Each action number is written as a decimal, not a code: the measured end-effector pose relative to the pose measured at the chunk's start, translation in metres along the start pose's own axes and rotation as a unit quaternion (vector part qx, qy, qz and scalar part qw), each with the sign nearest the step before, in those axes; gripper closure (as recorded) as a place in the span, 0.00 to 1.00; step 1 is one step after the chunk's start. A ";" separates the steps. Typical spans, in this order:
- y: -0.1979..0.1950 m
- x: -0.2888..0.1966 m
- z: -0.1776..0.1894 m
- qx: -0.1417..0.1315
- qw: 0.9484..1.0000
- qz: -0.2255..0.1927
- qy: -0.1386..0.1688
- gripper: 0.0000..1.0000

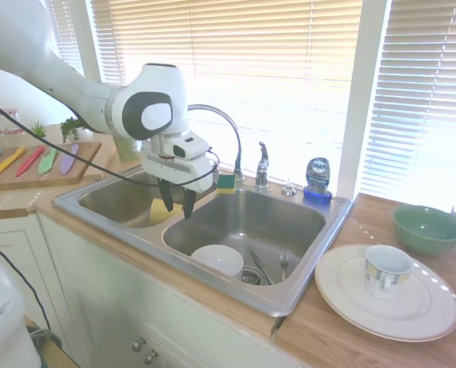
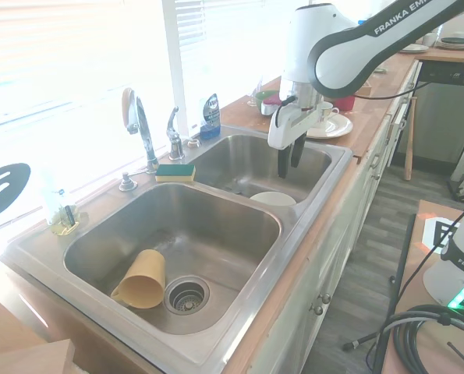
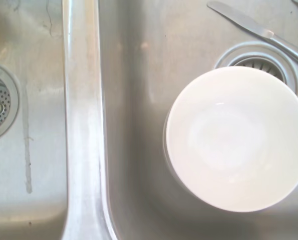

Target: Turn off the faucet

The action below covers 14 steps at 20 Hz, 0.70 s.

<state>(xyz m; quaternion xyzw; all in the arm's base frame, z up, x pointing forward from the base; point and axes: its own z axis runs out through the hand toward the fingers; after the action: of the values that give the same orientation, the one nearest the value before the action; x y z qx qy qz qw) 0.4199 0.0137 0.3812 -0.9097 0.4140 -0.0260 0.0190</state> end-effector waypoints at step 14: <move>-0.037 0.035 -0.035 0.098 0.992 0.026 0.073 1.00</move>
<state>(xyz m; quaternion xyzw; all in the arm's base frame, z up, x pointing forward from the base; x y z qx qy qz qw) 0.4679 0.0113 0.4194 -0.8878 0.4336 -0.1328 0.0784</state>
